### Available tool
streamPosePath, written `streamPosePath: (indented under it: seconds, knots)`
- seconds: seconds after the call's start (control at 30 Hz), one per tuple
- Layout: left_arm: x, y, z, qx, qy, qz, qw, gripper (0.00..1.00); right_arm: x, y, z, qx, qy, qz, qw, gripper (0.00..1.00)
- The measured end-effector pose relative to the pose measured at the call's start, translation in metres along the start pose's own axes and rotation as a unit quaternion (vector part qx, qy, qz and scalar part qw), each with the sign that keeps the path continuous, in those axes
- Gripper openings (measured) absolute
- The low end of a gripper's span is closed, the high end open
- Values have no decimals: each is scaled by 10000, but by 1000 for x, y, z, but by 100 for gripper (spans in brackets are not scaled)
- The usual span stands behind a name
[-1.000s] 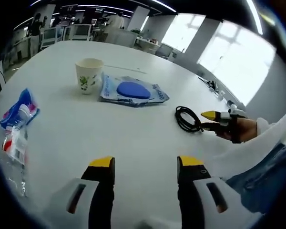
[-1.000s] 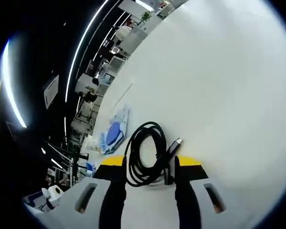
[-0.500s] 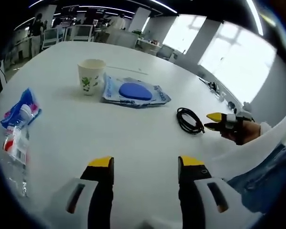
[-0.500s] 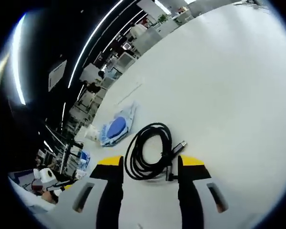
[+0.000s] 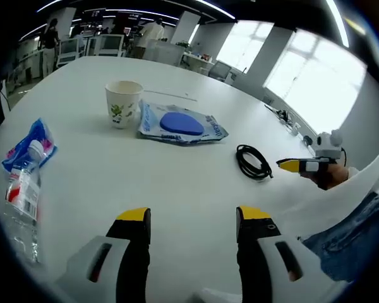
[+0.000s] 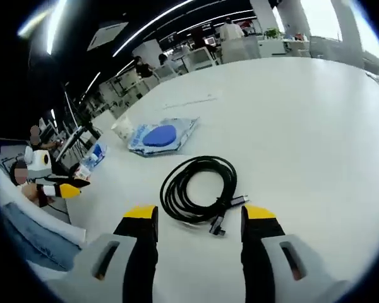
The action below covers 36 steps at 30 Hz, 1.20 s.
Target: Arrange the tabletop items into an orderly group along one side of the table until the central work area is clear of visible clutter.
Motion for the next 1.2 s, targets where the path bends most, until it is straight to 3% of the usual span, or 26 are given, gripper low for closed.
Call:
streamPosePath:
  seconds: [0.13,0.43,0.57,0.77,1.2]
  knots:
    - [-1,0,0,3,32,36,10000,55,2,-2,9,13,60,-57,10000,55]
    - [-1,2,-1,-31,52,72,10000,54,2,-1,7,35,256,-74,9996,54]
    - [-1,2,-1,-34,43,90,9999,54,-1,-2,8,-71,-5,70,10000,53]
    - [0,1,0,-8,32,86,10000,54,2,-2,8,-67,16,58,10000,52]
    - [8,-1,9,120,-3,14,9999,54,5,-8,-1,-150,262,5,9995,51]
Point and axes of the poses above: the point that each gripper's makers call its tool centre point, and the gripper's own axes: y roughly forward along the fingers, z roughly to its left, x roughly out of its top, the point moved 4 cm from there along -y, roughly backward along the fingers, and after that the axes turned 8 degrees about -x, right-handed, at the moved point
